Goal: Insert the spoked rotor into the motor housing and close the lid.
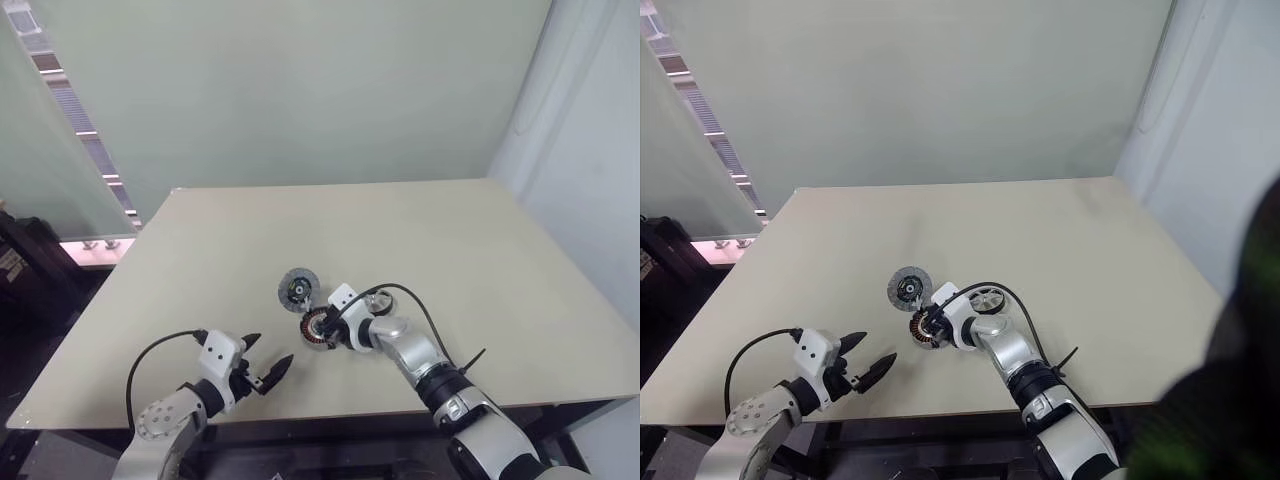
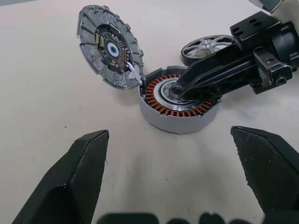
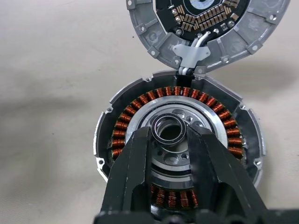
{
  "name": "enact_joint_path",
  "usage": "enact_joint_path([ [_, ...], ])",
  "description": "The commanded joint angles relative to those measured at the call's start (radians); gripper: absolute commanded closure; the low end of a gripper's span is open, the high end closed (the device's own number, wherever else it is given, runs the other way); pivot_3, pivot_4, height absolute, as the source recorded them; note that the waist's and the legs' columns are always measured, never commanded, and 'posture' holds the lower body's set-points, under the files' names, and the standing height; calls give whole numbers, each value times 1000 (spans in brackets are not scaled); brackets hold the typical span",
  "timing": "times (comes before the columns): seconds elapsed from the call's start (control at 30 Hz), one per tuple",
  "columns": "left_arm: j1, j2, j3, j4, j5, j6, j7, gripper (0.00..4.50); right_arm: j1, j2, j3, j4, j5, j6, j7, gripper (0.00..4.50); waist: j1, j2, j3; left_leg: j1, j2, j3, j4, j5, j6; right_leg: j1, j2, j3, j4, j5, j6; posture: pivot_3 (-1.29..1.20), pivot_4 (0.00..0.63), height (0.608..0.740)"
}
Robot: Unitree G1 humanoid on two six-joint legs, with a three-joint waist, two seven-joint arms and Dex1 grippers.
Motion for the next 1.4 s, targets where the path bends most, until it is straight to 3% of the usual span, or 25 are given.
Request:
enact_joint_path([
  [0.03, -16, 8, 20, -16, -10, -21, -6, 0, -17, -11, -13, -14, -8, -4, -4, 3698, 0, 0, 0, 0, 0, 0, 0, 0, 0, 0, 0, 0, 0, 0, 0, 0, 0, 740],
  [0.8, -17, 3, 14, -26, -8, -12, -4, 0, -11, -11, -3, -20, -10, 38, -6, 3698, 0, 0, 0, 0, 0, 0, 1, 0, 0, 1, 0, 0, 0, 0, 0, 0, 0, 740],
  [1.1, -19, 3, 9, -30, -7, -8, -2, 0, 11, -5, -35, -118, 35, 77, 15, 688, 0, 0, 0, 0, 0, 0, 1, 0, 0, 1, 0, 0, 0, 0, 0, 0, 0, 740],
  [1.27, -24, 4, 9, -25, -7, -8, -5, 0, 27, -5, -51, -203, 63, 109, 25, 688, 0, 0, 0, 0, 0, 0, 0, 0, 0, 1, 0, 0, 1, 0, 0, 0, 0, 740],
  [1.4, -28, 5, 8, -25, -6, -7, -6, 0, 32, 5, -51, -207, 54, 76, 1, 2084, 0, 0, 0, 0, 0, 0, 0, 0, 0, 1, 0, 0, 0, 0, 0, 0, 0, 740],
])
